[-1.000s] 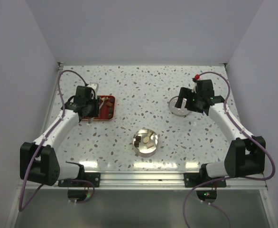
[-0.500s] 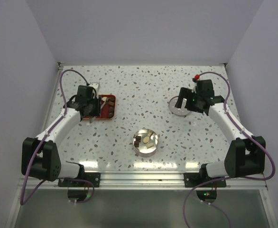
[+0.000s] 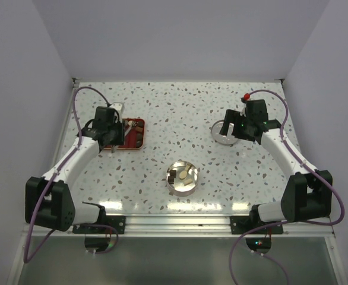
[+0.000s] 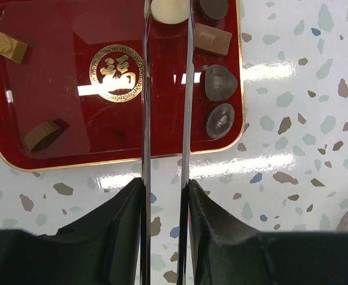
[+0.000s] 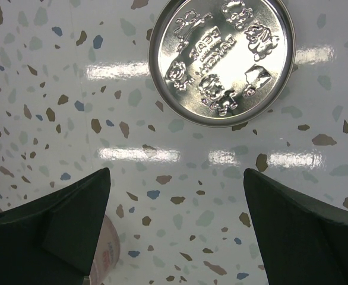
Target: Pack the chocolate
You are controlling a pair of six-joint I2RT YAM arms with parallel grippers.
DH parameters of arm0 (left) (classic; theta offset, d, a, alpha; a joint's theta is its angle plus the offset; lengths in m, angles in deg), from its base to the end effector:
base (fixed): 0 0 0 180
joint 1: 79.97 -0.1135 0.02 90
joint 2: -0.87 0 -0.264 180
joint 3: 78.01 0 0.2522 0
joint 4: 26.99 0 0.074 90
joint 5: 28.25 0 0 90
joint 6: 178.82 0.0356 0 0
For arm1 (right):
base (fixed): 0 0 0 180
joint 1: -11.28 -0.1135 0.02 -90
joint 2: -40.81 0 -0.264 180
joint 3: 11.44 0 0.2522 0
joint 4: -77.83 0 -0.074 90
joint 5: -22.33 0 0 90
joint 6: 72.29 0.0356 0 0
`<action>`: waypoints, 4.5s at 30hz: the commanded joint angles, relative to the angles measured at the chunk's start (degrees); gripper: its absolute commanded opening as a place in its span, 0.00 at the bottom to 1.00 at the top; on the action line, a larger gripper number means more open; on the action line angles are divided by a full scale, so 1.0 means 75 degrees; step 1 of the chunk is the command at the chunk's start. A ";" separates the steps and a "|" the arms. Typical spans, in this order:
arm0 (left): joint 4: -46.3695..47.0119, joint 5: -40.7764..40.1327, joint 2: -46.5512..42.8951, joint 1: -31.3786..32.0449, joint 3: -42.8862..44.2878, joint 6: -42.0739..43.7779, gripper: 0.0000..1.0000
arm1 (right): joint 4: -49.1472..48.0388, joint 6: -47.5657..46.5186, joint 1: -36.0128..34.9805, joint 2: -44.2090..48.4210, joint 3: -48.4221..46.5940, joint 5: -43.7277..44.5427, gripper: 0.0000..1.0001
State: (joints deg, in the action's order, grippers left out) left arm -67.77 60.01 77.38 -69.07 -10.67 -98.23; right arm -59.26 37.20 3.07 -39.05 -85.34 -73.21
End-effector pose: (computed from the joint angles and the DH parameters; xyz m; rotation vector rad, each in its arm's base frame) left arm 0.2731 -0.0515 0.2461 0.0183 2.4457 -0.1206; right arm 0.2928 0.0457 0.2648 0.1962 2.4387 0.3346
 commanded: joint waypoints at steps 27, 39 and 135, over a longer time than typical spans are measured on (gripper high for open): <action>-0.0651 0.0102 -0.1225 -0.0047 -0.0289 -0.0351 0.36 | -0.0007 -0.0008 0.0016 0.0206 -0.0314 -0.0128 0.97; -0.0287 0.0056 -0.0909 -0.0047 -0.0300 -0.0433 0.41 | 0.0028 0.0003 0.0016 0.0218 -0.0337 -0.0093 0.97; -0.2736 -0.1772 -0.2678 0.7922 0.0086 -0.5507 0.40 | -0.0089 -0.0020 0.0016 -0.0368 -0.0759 -0.0093 0.97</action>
State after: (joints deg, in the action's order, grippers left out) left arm -87.49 48.80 57.56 -10.04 -12.81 -139.08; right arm -59.30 37.17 3.07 -42.06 -90.23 -73.37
